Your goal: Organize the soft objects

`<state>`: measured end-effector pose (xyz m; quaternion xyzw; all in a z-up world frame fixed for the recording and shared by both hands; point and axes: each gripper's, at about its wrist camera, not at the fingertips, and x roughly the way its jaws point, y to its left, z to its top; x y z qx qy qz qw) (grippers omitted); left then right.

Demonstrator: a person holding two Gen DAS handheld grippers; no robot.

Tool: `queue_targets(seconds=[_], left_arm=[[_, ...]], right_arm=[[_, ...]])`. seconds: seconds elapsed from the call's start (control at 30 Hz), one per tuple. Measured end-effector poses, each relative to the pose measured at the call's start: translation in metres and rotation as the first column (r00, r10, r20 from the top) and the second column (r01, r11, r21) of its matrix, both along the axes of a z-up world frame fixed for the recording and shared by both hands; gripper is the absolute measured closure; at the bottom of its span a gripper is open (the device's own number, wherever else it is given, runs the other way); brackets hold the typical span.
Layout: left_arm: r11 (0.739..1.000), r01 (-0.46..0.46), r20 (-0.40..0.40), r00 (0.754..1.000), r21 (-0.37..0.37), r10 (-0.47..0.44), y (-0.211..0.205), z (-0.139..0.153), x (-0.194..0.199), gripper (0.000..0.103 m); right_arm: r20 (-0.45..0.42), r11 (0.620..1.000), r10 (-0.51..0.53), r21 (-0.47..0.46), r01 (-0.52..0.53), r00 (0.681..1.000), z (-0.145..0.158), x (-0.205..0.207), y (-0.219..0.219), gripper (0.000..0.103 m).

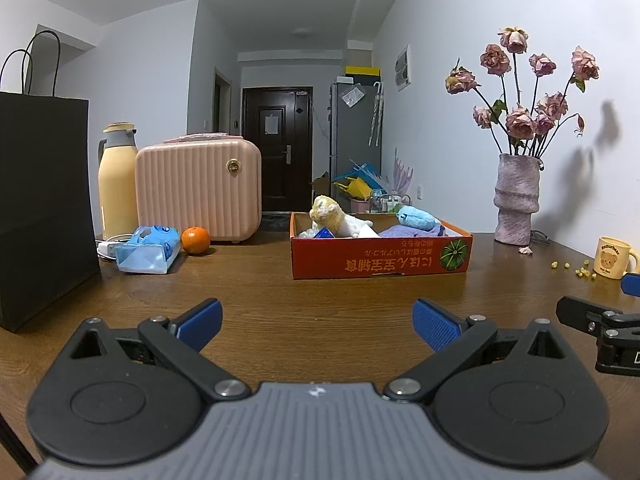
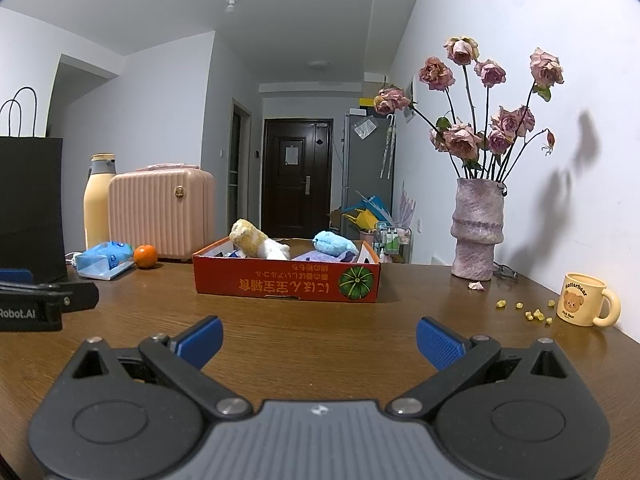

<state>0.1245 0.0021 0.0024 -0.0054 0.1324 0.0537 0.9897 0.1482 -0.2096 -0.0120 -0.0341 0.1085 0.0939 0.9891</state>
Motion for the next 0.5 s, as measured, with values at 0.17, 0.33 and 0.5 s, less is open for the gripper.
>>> queue_targets(seconds=[0.17,0.33,0.5], left_arm=[[1.0,0.002,0.002,1.0,0.002,-0.002,-0.0005,0.0004,-0.0009,0.0],[1.0,0.001,0.003,1.0,0.003,-0.001,-0.0005,0.0004,-0.0009,0.0],[1.0,0.004,0.006,1.0,0.005,-0.004,-0.0011,0.001,-0.0013,0.0]], right_arm=[[0.0,1.0,0.0,0.0,0.0,1.0,-0.0001,-0.0001,0.0,0.0],[0.001,1.0,0.0,0.0,0.0,1.0,-0.0001,-0.0002,0.0001,0.0],[0.002,1.0,0.001,0.0,-0.001,1.0,0.0004,-0.0005,0.0004,0.0]])
